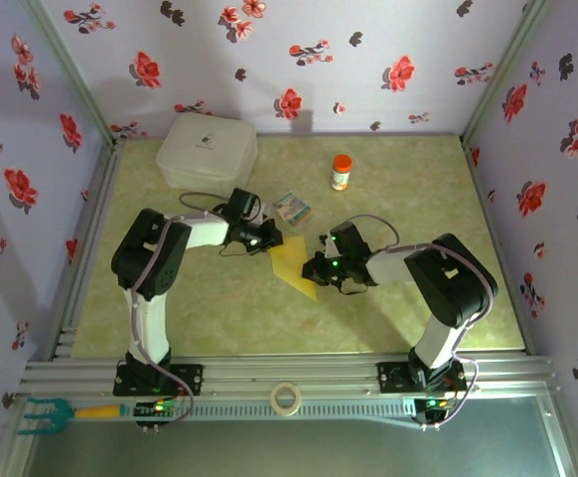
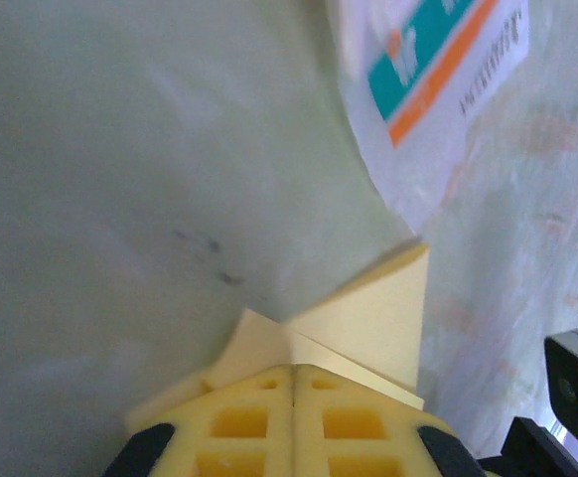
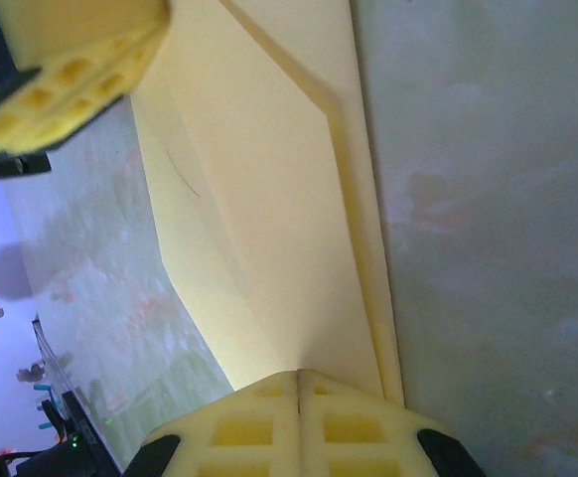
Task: Fold a paper plane with a square sheet of paper (pick it up from the middle)
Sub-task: Fourth fold the wing at the center of the table.
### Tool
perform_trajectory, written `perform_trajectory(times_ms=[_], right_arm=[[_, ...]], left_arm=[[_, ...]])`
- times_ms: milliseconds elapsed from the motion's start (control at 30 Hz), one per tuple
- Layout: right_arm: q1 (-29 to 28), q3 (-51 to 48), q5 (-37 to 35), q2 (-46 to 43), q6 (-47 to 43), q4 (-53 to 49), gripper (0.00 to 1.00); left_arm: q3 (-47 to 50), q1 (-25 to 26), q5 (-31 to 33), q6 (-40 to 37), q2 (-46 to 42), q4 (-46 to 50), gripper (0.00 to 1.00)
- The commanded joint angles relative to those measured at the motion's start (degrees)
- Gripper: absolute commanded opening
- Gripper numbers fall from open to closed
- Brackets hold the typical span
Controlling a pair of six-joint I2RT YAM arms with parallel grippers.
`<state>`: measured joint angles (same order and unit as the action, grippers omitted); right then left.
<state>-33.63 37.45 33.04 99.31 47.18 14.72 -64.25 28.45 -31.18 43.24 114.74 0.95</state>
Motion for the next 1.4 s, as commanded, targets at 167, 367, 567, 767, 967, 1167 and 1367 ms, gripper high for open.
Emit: perform_trajectory(times_ms=[167, 367, 567, 767, 967, 1167, 1367], right_arm=[[-0.43, -3.39, -2.99, 3.50, -0.07, -9.80, 0.00], [-0.39, -2.84, -2.68, 3.62, -0.24, -9.97, 0.00], [-0.39, -2.74, -3.15, 2.96, -0.24, -10.41, 0.00], [-0.39, -2.81, -3.22, 2.47, -0.06, -10.38, 0.00], [-0.39, -2.35, -2.63, 2.44, 0.19, -9.84, 0.00], [-0.39, -1.26, -1.68, 0.22, 0.72, -9.23, 0.00], [-0.52, 0.97, 0.19, -2.99, 0.40, -10.76, 0.00]], left_arm=[[-2.67, -5.95, 3.36, -5.67, 1.80, 7.09, 0.03], [-2.84, -5.18, 3.51, -3.58, -4.68, 7.73, 0.04], [-0.75, -0.89, 3.54, -1.54, -9.73, 6.17, 0.05], [0.44, 5.54, 1.14, 1.70, -7.82, 1.60, 0.05], [0.12, 9.34, 1.29, 2.83, -3.20, 0.23, 0.05], [2.79, 9.46, 2.17, 3.93, 0.09, -1.67, 0.04], [3.87, 9.35, 3.52, 3.28, 1.38, -1.00, 0.03]])
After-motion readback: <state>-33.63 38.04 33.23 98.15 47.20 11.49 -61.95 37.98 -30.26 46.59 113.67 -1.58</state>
